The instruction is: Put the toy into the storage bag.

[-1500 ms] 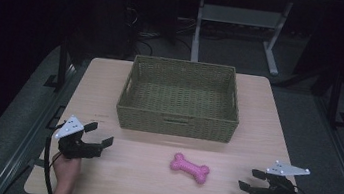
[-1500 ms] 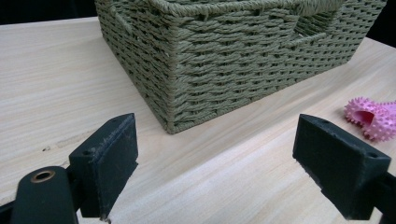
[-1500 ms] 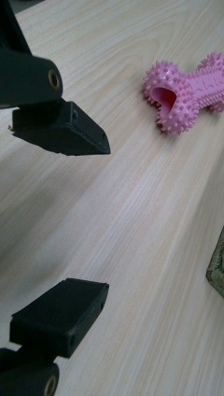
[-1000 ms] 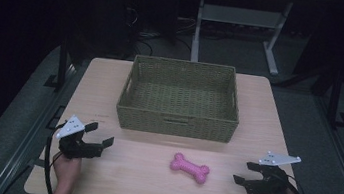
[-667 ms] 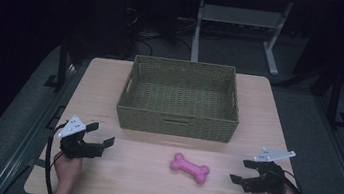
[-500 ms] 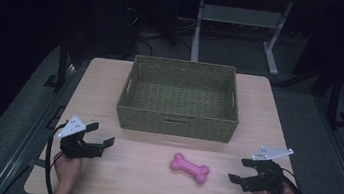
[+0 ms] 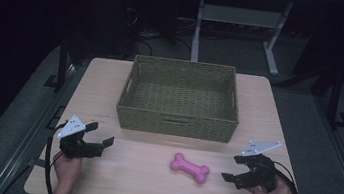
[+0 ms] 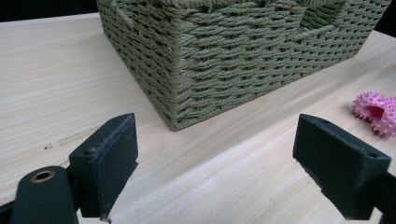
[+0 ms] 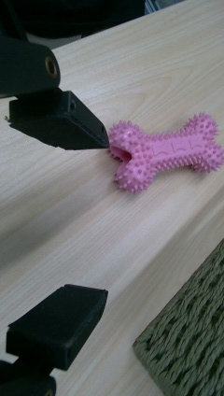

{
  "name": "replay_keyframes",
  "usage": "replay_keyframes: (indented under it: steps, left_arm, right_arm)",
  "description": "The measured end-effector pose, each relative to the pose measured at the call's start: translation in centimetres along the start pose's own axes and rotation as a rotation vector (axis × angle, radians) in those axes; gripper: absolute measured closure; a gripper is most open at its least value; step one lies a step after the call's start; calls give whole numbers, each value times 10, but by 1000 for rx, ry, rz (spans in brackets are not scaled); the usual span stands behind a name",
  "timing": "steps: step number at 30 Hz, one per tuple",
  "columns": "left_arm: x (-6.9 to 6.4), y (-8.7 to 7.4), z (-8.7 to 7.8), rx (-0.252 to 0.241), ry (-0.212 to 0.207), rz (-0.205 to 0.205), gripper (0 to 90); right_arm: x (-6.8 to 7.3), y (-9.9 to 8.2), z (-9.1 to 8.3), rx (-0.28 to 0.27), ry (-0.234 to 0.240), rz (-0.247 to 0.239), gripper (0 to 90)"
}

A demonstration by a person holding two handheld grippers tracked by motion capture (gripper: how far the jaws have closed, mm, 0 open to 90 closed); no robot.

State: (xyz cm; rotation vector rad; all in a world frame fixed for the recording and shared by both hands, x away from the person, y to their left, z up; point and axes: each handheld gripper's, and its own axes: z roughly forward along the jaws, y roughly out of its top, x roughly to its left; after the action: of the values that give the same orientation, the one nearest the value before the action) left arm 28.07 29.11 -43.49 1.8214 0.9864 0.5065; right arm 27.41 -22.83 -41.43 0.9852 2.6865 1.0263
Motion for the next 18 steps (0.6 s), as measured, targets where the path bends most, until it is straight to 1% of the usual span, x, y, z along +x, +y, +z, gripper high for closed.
replay_keyframes:
  steps: [1,3,5,8,14,15,18]
  left_arm:
    - [0,0,0,1,1,-1,136]
    - [0,0,0,2,0,-1,136]
    - [0,0,0,-1,2,-2,136]
    - [0,0,0,-4,4,-1,136]
    - [1,-1,-1,-10,5,-8,136]
    - [2,-1,-1,-12,9,-7,136]
    - [2,-1,-2,-12,8,-11,136]
  right_arm:
    - [0,2,1,1,5,-8,219]
    - [1,4,1,8,9,-8,216]
    - [2,9,3,18,18,-23,214]
    - [3,13,3,25,16,-36,214]
    - [7,24,5,39,29,-58,214]
    - [9,27,6,46,28,-70,213]
    - [11,31,9,53,30,-80,213]
